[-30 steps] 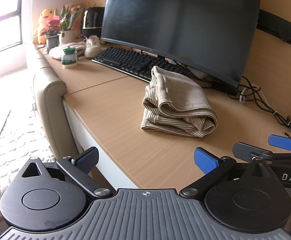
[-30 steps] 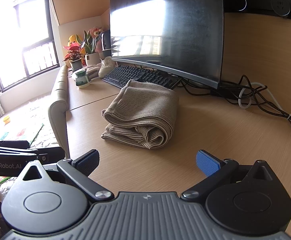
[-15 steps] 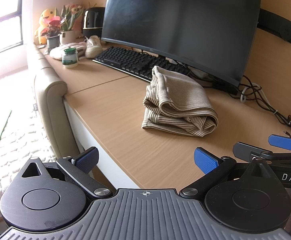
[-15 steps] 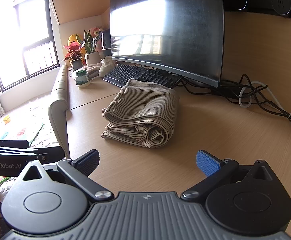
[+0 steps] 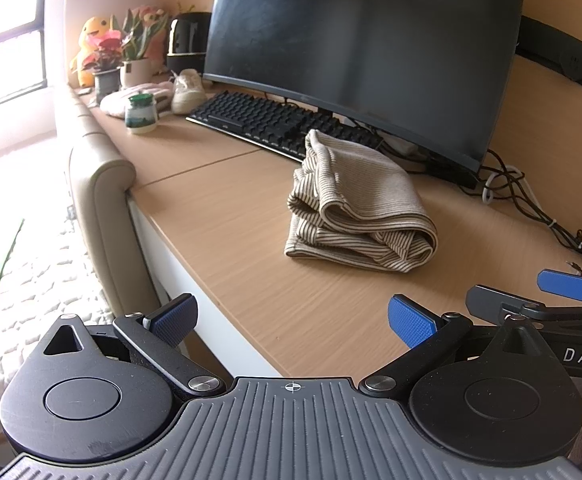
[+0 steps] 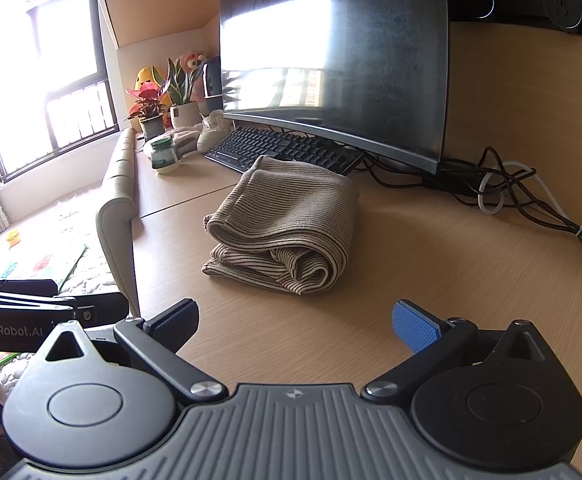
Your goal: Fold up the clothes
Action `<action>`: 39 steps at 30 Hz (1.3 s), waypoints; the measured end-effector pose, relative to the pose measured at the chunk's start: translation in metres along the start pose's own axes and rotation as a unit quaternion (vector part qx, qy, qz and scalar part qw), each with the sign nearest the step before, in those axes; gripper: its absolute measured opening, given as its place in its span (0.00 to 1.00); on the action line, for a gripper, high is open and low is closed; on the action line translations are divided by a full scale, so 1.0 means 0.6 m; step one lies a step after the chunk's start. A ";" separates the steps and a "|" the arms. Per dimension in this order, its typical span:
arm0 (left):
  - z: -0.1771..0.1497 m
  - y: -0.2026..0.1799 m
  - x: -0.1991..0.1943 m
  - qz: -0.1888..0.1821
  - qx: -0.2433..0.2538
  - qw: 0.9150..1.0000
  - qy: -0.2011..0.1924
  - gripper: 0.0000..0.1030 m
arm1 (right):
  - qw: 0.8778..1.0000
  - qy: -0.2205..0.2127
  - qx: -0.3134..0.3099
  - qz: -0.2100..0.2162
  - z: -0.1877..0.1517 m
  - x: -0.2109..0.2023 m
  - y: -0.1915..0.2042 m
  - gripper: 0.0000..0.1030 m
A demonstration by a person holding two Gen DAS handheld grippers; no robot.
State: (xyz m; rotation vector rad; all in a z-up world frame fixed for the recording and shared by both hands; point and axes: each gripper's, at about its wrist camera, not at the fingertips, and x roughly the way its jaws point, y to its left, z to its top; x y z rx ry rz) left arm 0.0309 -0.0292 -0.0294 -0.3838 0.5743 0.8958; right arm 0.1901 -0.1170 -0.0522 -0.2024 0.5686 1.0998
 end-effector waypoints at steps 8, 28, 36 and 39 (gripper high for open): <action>-0.001 -0.005 0.002 -0.004 0.007 1.000 0.001 1.00 | 1.000 -0.003 0.007 -0.007 0.001 0.001 -0.006 1.00; -0.004 0.002 0.001 -0.005 -0.001 1.000 0.005 1.00 | 1.000 0.002 0.003 -0.002 0.001 0.006 -0.005 1.00; -0.006 0.003 0.000 -0.010 -0.004 1.000 0.004 1.00 | 1.000 0.000 0.001 -0.007 0.000 0.006 -0.005 1.00; -0.005 0.002 0.001 -0.013 0.000 1.000 0.003 1.00 | 1.000 0.001 0.002 -0.011 0.001 0.006 -0.006 1.00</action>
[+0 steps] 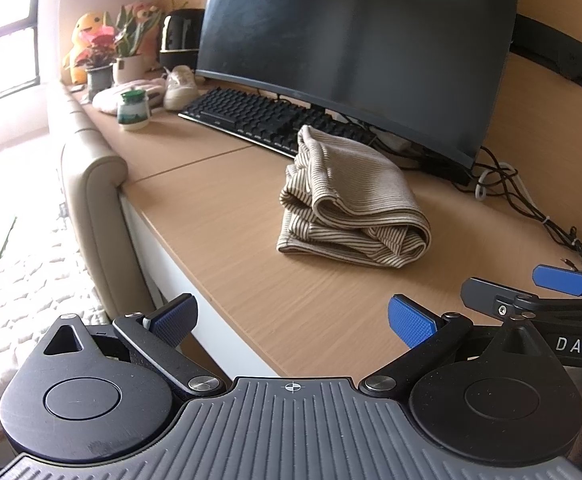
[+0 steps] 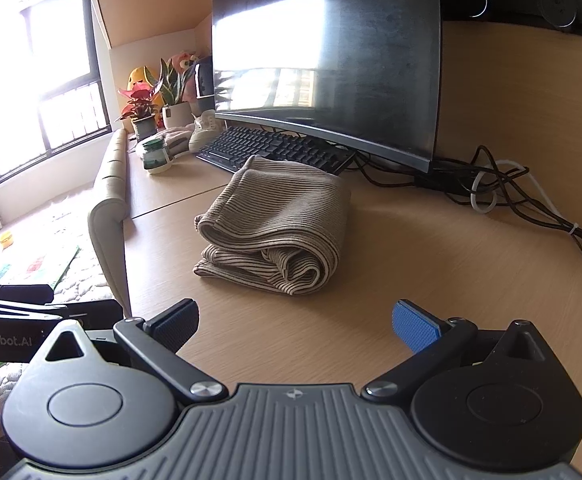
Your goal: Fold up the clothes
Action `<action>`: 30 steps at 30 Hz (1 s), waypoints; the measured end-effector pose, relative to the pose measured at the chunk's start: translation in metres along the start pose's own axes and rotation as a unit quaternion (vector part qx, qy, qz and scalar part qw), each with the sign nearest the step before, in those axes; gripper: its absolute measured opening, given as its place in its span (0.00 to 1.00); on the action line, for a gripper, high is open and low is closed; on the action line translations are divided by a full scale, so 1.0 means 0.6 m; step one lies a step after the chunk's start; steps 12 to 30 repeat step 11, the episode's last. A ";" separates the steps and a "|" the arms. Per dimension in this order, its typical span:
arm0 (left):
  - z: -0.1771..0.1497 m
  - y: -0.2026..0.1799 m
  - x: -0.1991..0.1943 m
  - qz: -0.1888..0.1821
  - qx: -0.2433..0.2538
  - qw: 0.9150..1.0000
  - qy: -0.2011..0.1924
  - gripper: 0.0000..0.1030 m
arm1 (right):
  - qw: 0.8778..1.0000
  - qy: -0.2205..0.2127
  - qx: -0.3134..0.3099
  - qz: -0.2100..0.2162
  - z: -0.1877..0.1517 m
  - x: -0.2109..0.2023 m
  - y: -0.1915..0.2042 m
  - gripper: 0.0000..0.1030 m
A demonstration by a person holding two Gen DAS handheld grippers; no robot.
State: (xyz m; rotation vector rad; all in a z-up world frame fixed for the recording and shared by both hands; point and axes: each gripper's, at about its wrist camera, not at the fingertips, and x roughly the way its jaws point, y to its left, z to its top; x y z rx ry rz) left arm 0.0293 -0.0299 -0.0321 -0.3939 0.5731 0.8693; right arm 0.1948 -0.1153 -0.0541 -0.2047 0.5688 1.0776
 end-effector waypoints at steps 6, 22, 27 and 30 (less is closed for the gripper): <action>0.007 0.002 0.006 -0.010 0.001 1.000 -0.005 1.00 | 1.000 0.001 0.011 0.001 0.002 0.002 -0.003 1.00; 0.025 0.004 0.013 -0.016 0.016 0.999 -0.028 1.00 | 1.000 -0.013 0.027 -0.001 0.018 0.002 -0.006 1.00; 0.025 0.004 0.013 -0.016 0.016 0.999 -0.028 1.00 | 1.000 -0.013 0.027 -0.001 0.018 0.002 -0.006 1.00; 0.025 0.004 0.013 -0.016 0.016 0.999 -0.028 1.00 | 1.000 -0.013 0.027 -0.001 0.018 0.002 -0.006 1.00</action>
